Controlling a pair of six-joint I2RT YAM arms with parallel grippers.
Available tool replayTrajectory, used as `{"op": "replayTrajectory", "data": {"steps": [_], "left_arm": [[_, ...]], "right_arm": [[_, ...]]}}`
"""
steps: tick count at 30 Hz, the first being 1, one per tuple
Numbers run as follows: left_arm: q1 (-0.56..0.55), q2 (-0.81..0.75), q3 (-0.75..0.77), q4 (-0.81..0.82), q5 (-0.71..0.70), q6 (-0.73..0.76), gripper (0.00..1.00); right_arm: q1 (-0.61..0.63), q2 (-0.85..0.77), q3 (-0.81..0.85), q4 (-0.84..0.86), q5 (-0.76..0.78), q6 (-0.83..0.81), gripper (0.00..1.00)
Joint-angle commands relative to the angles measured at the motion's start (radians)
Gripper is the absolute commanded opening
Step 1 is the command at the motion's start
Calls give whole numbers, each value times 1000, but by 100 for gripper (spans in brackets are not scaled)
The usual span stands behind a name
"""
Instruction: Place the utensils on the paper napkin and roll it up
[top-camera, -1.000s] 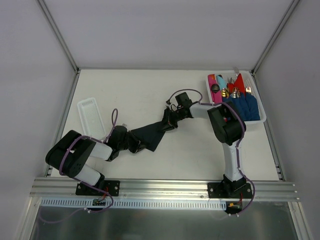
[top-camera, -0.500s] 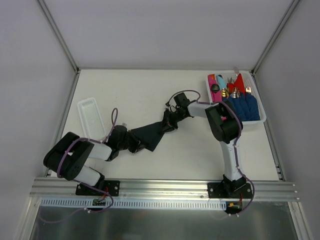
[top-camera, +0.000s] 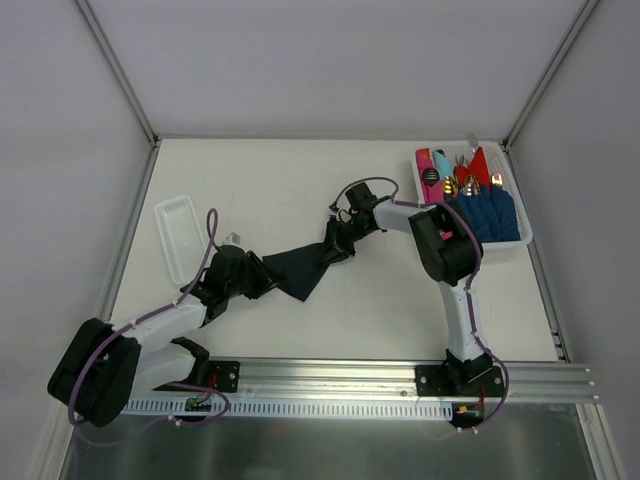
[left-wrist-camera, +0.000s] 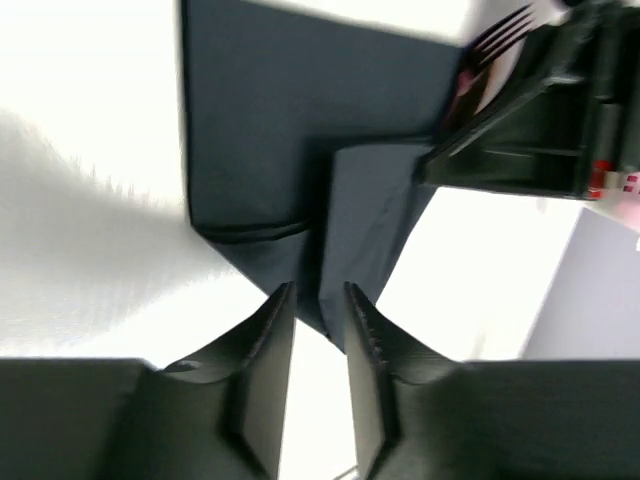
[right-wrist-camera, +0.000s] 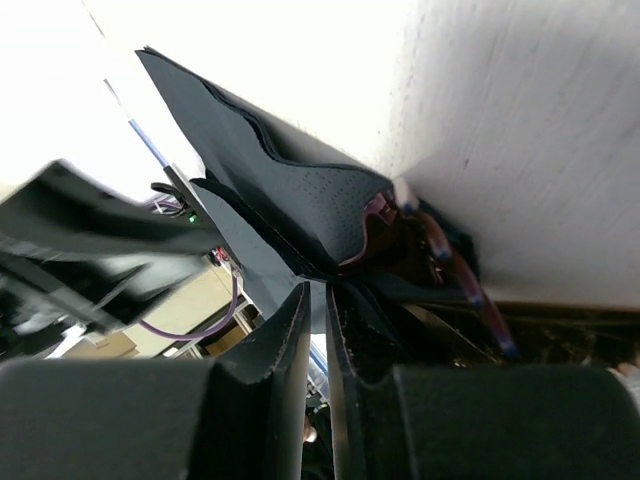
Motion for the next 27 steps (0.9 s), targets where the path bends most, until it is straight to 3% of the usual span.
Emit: {"op": "replayTrajectory", "data": {"steps": [1,5,9,19,27], "left_arm": [[13,-117,100,-228,-134,150,29],[105,-125,150,-309,-134,199,32],[146,-38,201,-339,-134,244,35],[179,180,337,-316,-159,354,37],[185,390,405,-242,-22,396,40]], "right_arm": [[-2,33,23,-52,111,-55,15],[-1,38,34,-66,116,-59,15],[-2,38,40,-76,117,-62,15],[-1,47,66,-107,120,-82,14],[2,52,76,-121,126,-85,14]]}}
